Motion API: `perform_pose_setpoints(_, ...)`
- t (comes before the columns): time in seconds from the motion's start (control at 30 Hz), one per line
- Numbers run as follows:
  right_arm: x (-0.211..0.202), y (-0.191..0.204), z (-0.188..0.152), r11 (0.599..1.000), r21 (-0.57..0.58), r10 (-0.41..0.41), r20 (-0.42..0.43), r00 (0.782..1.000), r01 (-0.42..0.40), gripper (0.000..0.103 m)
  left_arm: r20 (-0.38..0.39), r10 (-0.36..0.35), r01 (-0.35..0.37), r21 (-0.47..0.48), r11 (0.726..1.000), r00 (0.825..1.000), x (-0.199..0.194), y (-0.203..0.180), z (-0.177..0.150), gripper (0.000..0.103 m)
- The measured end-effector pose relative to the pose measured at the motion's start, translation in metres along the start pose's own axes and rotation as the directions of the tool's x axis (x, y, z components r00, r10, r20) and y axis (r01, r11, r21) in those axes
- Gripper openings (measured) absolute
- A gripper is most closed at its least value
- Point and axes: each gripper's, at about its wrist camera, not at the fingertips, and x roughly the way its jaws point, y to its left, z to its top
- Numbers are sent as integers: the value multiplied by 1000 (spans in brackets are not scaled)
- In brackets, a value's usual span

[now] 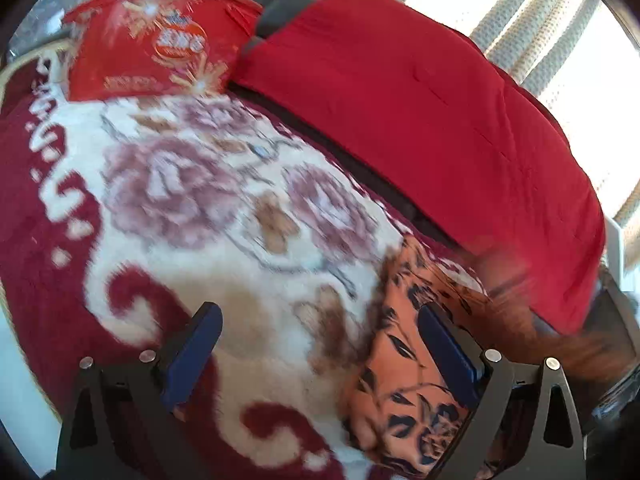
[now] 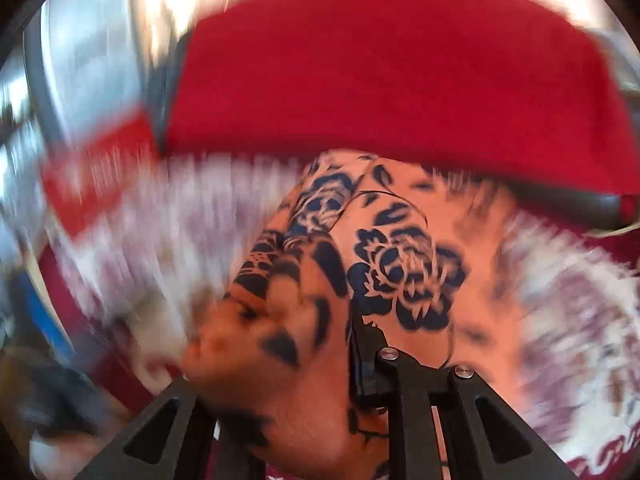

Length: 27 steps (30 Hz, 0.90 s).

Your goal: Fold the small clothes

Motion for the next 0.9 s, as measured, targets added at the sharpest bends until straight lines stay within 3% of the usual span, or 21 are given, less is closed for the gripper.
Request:
perform_pose_setpoints(0.03, 20, 5, -7, 1000, -3, -7, -52, 999, 6, 19, -6, -8, 8, 3, 1000, 1000, 2, 1, 1, 98)
perform_pose_setpoints(0.07, 15, 12, -6, 999, -14, -33, -15, 999, 33, 19, -10, -13, 13, 5, 1000, 1000, 0, 4, 1, 98)
perform_pose_setpoints(0.2, -37, 17, 22, 1000, 16, -16, 102, 995, 14, 18, 15, -20, 20, 1, 1000, 1000, -6, 19, 7, 98)
perform_pose_setpoints(0.33, -60, 27, 40, 999, 46, 5, 185, 983, -13, 18, -13, -30, 28, -96, 995, 999, -4, 40, 12, 98)
perform_pose_setpoints(0.4, -30, 44, 30, 1000, 0, -8, 139, 990, 9, 18, -10, -34, 33, -114, 993, 999, -4, 44, 14, 98)
perform_pose_setpoints(0.47, 18, 56, 10, 999, -35, -36, -11, 999, 36, 19, -12, -37, 36, -111, 993, 999, -3, 45, 15, 98)
perform_pose_setpoints(0.5, 22, 57, 3, 998, -43, -39, -21, 999, 38, 19, -13, -40, 38, -108, 993, 999, -3, 47, 15, 98)
perform_pose_setpoints(0.73, -47, 60, 14, 1000, 15, 3, 159, 987, -6, 19, -5, -43, 42, -142, 989, 999, -4, 58, 19, 98)
perform_pose_setpoints(0.8, -25, 68, 9, 1000, -20, 8, 109, 994, -6, 23, -7, -44, 42, -136, 990, 999, -2, 55, 19, 98)
perform_pose_setpoints(0.87, 15, 74, -12, 997, -71, -19, -14, 1000, 17, 26, -12, -45, 43, -123, 991, 999, -1, 53, 18, 98)
perform_pose_setpoints(0.9, 12, 77, -18, 995, -98, -18, 27, 999, 21, 29, -12, -45, 43, -116, 992, 999, -2, 53, 18, 98)
